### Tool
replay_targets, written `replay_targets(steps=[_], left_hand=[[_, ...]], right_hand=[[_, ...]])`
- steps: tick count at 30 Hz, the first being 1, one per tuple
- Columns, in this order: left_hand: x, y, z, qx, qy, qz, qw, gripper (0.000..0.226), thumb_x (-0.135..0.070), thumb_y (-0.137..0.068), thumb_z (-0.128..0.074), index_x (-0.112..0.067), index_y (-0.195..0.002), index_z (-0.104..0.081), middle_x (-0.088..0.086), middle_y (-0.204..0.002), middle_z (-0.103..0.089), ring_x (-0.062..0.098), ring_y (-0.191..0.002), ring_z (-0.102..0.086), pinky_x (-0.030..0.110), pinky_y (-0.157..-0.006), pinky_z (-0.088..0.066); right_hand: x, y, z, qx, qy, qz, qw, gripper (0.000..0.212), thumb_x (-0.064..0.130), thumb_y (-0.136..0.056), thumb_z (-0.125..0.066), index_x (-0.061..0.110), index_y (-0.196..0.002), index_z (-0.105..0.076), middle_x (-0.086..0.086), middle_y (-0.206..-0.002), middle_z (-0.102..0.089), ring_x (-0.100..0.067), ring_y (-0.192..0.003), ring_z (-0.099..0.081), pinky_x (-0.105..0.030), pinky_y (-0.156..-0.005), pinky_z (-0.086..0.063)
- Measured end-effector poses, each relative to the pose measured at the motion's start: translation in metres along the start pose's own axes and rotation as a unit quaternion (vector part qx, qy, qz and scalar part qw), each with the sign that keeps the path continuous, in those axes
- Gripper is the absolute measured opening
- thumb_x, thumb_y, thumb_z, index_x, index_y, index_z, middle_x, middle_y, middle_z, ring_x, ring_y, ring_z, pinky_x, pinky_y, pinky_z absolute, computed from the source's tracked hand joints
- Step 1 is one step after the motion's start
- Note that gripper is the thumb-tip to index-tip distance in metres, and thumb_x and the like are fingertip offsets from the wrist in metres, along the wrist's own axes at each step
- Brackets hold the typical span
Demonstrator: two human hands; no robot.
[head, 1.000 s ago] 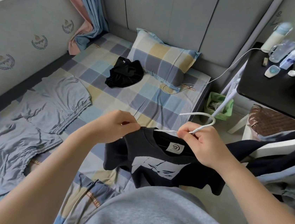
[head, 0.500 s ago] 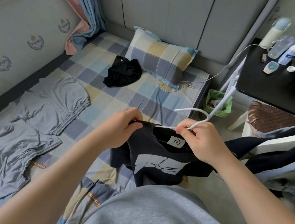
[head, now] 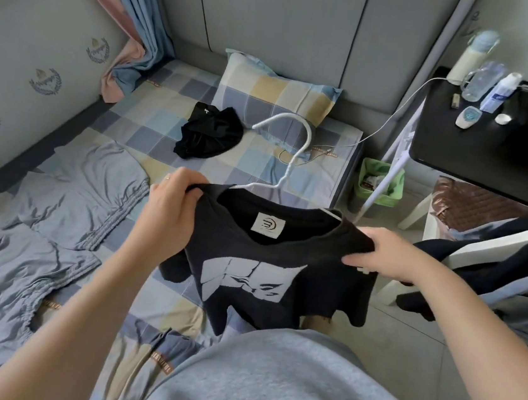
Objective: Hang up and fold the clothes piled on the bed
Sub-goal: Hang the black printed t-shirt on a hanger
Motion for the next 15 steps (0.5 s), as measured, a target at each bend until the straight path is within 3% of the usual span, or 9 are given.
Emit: replay_targets(steps=[4, 6, 9, 12, 15], left_hand=[[0.015, -0.004, 0.009, 0.005, -0.022, -0.009, 1.0, 0.023, -0.001, -0.101, -0.046, -0.019, -0.108, -0.058, -0.009, -0.1, -0.057, 0.013, -0.095, -0.048, 0.041, -0.09, -0.042], [0.024, -0.005, 0.012, 0.008, -0.035, -0.014, 0.999, 0.023, 0.001, -0.1, -0.048, -0.012, -0.113, -0.062, -0.007, -0.103, -0.058, 0.013, -0.098, -0.049, 0.035, -0.089, -0.039], [0.03, -0.002, 0.015, 0.008, -0.04, -0.008, 0.999, 0.023, 0.0, -0.101, -0.049, -0.01, -0.115, -0.064, -0.007, -0.105, -0.059, 0.008, -0.099, -0.048, 0.03, -0.089, -0.037], [0.035, -0.001, 0.018, 0.012, -0.054, -0.007, 0.998, 0.024, 0.001, -0.101, -0.049, -0.008, -0.116, -0.065, -0.005, -0.105, -0.06, 0.006, -0.098, -0.046, 0.028, -0.089, -0.036], [0.037, -0.002, 0.019, 0.027, -0.083, -0.02, 0.996, 0.024, 0.002, -0.1, -0.049, -0.008, -0.115, -0.066, -0.002, -0.103, -0.061, 0.017, -0.097, -0.049, 0.031, -0.087, -0.036]], right_hand=[[-0.016, -0.005, -0.003, -0.037, 0.012, -0.028, 0.999, 0.007, 0.016, -0.092, -0.071, 0.018, -0.096, -0.076, -0.002, -0.094, -0.076, -0.024, -0.095, -0.07, -0.045, -0.09, -0.055], [-0.012, -0.007, -0.003, -0.074, 0.021, -0.03, 0.997, 0.011, 0.022, -0.09, -0.073, 0.011, -0.089, -0.072, -0.011, -0.088, -0.073, -0.031, -0.09, -0.068, -0.05, -0.087, -0.054], [-0.003, -0.006, 0.005, -0.096, 0.02, -0.021, 0.995, 0.011, 0.019, -0.089, -0.075, 0.014, -0.081, -0.069, -0.006, -0.08, -0.07, -0.029, -0.086, -0.068, -0.049, -0.083, -0.053], [0.005, -0.002, 0.014, -0.118, 0.006, 0.0, 0.993, 0.007, 0.011, -0.09, -0.072, 0.018, -0.09, -0.071, -0.001, -0.09, -0.072, -0.023, -0.091, -0.068, -0.049, -0.091, -0.054], [0.012, 0.005, 0.02, -0.209, -0.009, 0.043, 0.977, 0.011, 0.01, -0.091, -0.071, 0.021, -0.09, -0.07, 0.003, -0.089, -0.071, -0.02, -0.09, -0.066, -0.043, -0.086, -0.055]])
Point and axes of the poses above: each hand's wrist, its own y-axis away from the middle knuckle, its own z-axis out of the back of the hand, x = y × z, the point moved 2 cm from there along -y, towards the middle knuckle
